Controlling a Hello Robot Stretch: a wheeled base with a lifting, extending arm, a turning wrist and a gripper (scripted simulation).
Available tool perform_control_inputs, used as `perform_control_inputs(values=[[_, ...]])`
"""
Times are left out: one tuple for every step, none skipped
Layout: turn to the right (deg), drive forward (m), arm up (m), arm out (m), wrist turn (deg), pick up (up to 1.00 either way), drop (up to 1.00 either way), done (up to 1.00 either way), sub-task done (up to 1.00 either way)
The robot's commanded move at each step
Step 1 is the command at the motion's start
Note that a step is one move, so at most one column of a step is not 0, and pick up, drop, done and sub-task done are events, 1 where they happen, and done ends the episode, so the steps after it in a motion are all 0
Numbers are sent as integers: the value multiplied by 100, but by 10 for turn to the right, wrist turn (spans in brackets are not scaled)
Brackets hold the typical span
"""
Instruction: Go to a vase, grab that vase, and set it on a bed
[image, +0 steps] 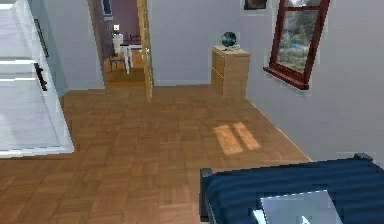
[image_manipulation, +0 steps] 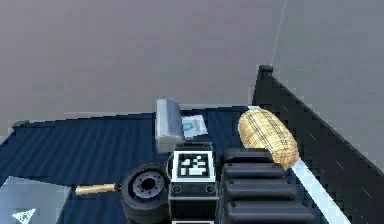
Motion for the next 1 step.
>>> perform_control_inputs(values=[[0,5,0,0,0,0,0,0,0]])
